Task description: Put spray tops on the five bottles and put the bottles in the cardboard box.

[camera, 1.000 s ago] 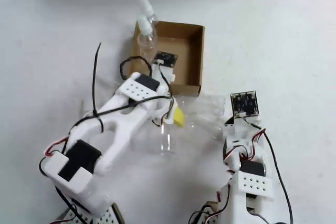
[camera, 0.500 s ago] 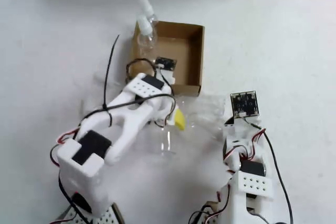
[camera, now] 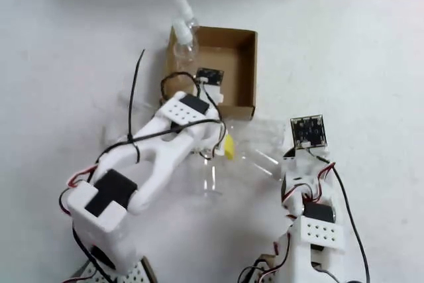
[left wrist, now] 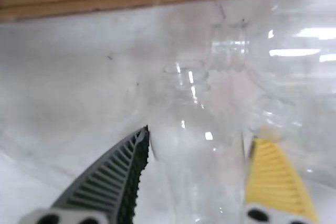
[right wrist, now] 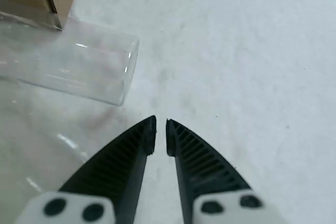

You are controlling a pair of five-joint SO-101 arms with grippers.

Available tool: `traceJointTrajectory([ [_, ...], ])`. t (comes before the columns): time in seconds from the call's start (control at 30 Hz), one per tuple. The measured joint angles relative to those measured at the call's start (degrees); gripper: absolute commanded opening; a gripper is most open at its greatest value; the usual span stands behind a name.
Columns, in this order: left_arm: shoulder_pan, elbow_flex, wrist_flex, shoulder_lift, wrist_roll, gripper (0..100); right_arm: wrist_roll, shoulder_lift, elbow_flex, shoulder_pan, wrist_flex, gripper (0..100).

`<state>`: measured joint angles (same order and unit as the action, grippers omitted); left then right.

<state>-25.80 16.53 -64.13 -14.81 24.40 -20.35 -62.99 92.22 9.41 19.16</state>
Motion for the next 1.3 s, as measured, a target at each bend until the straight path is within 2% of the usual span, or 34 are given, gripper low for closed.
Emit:
traceJointTrajectory([
  [0.47,0.1,3.6,2.5,2.8,-3.0,2,0.0,0.0,0.0,0.0,0.0,1.7],
  [0.6,0.1,6.5,-0.3,9.1,-3.1,2,0.0,0.0,0.0,0.0,0.0,1.7],
  [0.9,0.5,17.2,-0.4,25.2,-3.1,2,0.0,0.0,0.0,0.0,0.0,1.7],
  [1.3,15.6,25.6,-0.4,37.5,-3.1,2,0.0,0.0,0.0,0.0,0.0,1.7],
])
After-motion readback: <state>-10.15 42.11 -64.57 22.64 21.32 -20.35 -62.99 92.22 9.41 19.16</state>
